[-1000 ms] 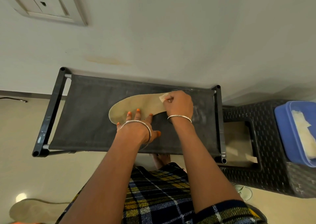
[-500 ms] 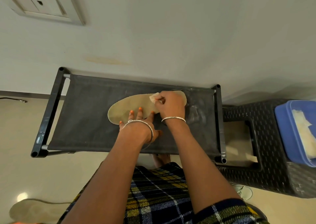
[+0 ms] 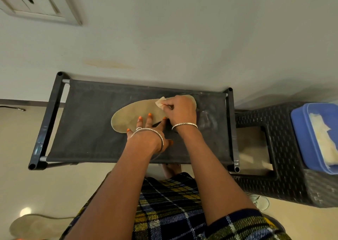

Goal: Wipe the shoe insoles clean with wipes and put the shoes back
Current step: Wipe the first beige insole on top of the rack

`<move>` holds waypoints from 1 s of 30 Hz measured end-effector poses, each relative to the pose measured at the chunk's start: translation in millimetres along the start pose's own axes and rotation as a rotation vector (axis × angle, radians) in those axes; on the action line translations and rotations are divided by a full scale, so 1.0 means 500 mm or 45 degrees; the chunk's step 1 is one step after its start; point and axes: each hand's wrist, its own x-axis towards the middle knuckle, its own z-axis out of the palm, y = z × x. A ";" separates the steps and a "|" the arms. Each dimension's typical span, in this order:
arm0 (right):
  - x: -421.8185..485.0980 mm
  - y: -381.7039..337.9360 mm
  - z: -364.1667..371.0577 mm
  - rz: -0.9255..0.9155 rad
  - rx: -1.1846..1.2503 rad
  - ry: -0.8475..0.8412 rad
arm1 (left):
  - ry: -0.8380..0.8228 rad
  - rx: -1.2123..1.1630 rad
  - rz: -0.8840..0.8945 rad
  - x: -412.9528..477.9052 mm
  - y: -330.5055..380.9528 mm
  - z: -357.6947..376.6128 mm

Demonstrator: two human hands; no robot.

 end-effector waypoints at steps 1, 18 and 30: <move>0.003 0.005 -0.001 0.017 -0.040 0.025 | 0.002 0.005 0.001 -0.001 0.001 -0.001; 0.006 0.063 -0.049 0.302 -0.157 0.168 | -0.021 0.044 -0.028 -0.009 0.014 -0.008; -0.008 0.069 -0.061 0.309 -0.142 0.046 | -0.027 0.076 -0.043 -0.007 0.026 -0.011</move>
